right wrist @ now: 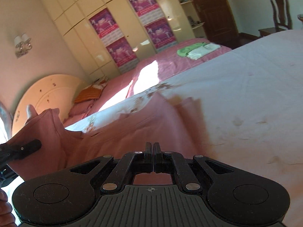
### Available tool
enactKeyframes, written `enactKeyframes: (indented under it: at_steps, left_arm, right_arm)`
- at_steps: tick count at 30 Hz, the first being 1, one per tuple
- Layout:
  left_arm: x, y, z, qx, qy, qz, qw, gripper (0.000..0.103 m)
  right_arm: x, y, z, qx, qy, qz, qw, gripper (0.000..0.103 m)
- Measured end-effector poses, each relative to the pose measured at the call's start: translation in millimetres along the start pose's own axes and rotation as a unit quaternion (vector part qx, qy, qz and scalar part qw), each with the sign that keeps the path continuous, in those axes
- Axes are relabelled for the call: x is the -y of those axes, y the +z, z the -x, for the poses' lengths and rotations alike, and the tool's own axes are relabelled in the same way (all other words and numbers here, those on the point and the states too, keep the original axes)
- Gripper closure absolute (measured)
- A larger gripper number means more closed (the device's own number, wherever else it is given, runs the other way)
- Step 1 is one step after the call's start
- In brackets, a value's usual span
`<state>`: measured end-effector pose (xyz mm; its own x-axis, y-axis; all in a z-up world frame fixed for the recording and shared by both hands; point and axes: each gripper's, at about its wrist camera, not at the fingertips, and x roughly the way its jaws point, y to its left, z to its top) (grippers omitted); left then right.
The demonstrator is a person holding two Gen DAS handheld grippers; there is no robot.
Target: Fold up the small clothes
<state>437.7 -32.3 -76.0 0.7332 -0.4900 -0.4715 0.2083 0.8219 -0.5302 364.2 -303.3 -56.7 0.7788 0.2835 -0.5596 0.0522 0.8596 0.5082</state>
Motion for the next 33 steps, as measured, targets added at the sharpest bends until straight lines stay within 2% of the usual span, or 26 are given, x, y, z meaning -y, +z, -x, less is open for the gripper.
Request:
enactKeyframes:
  at_steps: [3,4,5,6,7,8,10,12,13,15,16,20,24,25,26,27,28,30,33]
  left_arm:
    - [42,-40,-60,-0.071,-0.024,-0.019,0.997,0.094]
    - [52,-57,-80,-0.096,-0.038,-0.033,0.9942,0.09]
    - [59,-70,-95,-0.125,-0.043,-0.04,0.9904,0.077]
    - [67,-86,-112,-0.172,-0.032,-0.047,0.9834,0.077]
    - [74,-92,-108,-0.159,-0.018,-0.063,0.9851,0.074]
    - [80,-92,-97,-0.141,-0.019,-0.083,0.9864,0.054]
    - [76,-80,-68,-0.11,-0.026,-0.071,0.9911,0.039]
    - [62,-64,-40,-0.064,-0.017,-0.063,0.9959,0.033]
    - [54,-57,-32,-0.049,0.004,-0.064,0.9967,0.031]
    - [33,-38,-24,-0.027,0.066,-0.071,0.9949,0.031]
    - [23,-34,-25,-0.03,0.097,-0.072,0.9922,0.035]
    - [-12,-31,-29,-0.056,0.164,-0.055,0.9833,0.048]
    - [-35,-34,-24,-0.061,0.16,-0.029,0.9848,0.041]
    - [-39,-34,-18,-0.056,0.155,-0.017,0.9862,0.041]
    - [-39,-31,-17,-0.053,0.151,-0.014,0.987,0.042]
    - [-38,-29,-11,-0.045,0.146,-0.017,0.9881,0.044]
    - [-35,-27,-9,-0.038,0.142,-0.02,0.9888,0.044]
    - [-33,-18,-16,-0.032,0.13,-0.03,0.9905,0.044]
    - [-36,-6,-36,-0.038,0.137,-0.049,0.9886,0.045]
  right_arm:
    - [34,9,21,0.0,-0.014,-0.012,1.0,0.101]
    - [46,11,28,-0.003,-0.014,-0.018,1.0,0.101]
    - [56,11,33,-0.007,-0.011,-0.025,1.0,0.101]
    - [63,11,35,-0.012,-0.008,-0.031,0.999,0.101]
    - [69,13,38,-0.017,-0.002,-0.035,0.999,0.101]
    - [72,15,41,-0.019,0.003,-0.035,0.999,0.101]
    - [72,19,46,-0.015,0.02,-0.03,0.999,0.101]
    - [71,22,47,-0.019,0.043,-0.028,0.999,0.101]
    - [68,23,45,-0.024,0.057,-0.026,0.998,0.101]
    - [61,21,34,-0.039,0.072,-0.019,0.996,0.101]
    - [55,19,28,-0.049,0.078,-0.017,0.996,0.101]
    - [40,12,11,-0.075,0.083,-0.001,0.994,0.1]
    - [38,11,6,-0.082,0.075,0.006,0.994,0.099]
    - [38,13,1,-0.086,0.069,0.012,0.994,0.09]
    - [37,16,-4,-0.084,0.065,0.017,0.994,0.062]
    - [36,18,-6,-0.074,0.064,0.022,0.995,0.048]
    - [36,22,-11,-0.064,0.066,0.027,0.995,0.042]
    - [35,30,-22,-0.063,0.071,0.028,0.995,0.042]
    - [31,41,-45,-0.064,0.071,0.037,0.995,0.044]
